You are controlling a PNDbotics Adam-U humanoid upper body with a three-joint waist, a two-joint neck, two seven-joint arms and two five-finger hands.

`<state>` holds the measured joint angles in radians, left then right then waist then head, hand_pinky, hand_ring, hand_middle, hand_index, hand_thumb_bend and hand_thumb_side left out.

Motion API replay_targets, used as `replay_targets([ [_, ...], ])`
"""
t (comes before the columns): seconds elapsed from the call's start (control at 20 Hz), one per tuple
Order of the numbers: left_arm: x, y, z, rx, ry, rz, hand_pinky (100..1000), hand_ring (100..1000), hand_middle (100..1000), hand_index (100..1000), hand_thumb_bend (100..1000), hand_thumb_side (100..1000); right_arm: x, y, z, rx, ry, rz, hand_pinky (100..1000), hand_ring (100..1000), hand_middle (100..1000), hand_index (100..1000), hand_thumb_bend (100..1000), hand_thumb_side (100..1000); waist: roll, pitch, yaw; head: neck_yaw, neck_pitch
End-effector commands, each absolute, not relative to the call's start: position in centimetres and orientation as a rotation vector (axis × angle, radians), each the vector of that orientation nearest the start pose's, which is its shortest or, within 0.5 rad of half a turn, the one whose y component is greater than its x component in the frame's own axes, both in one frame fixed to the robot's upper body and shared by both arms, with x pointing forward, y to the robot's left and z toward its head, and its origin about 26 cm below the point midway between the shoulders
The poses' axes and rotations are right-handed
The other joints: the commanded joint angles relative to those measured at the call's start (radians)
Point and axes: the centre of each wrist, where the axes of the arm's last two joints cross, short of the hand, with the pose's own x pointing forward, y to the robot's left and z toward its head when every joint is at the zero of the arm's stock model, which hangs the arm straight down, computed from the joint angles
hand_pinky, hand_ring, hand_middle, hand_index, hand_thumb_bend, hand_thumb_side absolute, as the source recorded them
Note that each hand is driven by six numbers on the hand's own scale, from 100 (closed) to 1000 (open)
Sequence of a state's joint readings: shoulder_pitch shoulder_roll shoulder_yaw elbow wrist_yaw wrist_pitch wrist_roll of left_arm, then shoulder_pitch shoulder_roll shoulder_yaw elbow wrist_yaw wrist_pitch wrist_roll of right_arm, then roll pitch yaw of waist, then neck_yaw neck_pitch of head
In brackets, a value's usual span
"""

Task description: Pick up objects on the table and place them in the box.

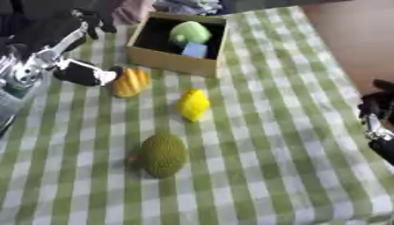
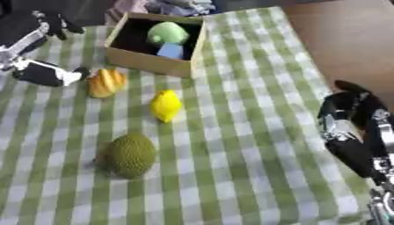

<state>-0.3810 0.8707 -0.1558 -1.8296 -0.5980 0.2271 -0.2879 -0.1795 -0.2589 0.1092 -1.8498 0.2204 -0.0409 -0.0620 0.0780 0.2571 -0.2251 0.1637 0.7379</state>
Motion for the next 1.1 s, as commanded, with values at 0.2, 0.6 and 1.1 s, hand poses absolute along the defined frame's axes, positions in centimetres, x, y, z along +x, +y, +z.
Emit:
replay_targets([
  [0.2, 31.8, 33.2, 22.6, 1.059, -1.402, -1.286, 743, 706, 749, 831, 419, 387, 30.3, -24.5, 12.3, -0.326, -2.068, 0.439, 620, 660, 634, 850, 100, 405, -0.006, -0.027, 0.005, -0.013, 0.005],
  [0.6, 34.2, 34.6, 19.7, 0.961, -1.243, -1.3, 752, 714, 767, 834, 436, 432, 30.3, -24.4, 12.1, -0.321, -2.064, 0.439, 620, 660, 634, 850, 100, 404, -0.01, -0.031, -0.002, -0.016, 0.006],
  [1.1, 38.1, 35.5, 17.9, 1.012, -1.184, -1.17, 734, 691, 749, 817, 410, 414, 30.2, -24.3, 12.0, -0.31, -2.059, 0.446, 620, 661, 634, 850, 100, 399, -0.017, -0.037, -0.009, -0.018, 0.007],
])
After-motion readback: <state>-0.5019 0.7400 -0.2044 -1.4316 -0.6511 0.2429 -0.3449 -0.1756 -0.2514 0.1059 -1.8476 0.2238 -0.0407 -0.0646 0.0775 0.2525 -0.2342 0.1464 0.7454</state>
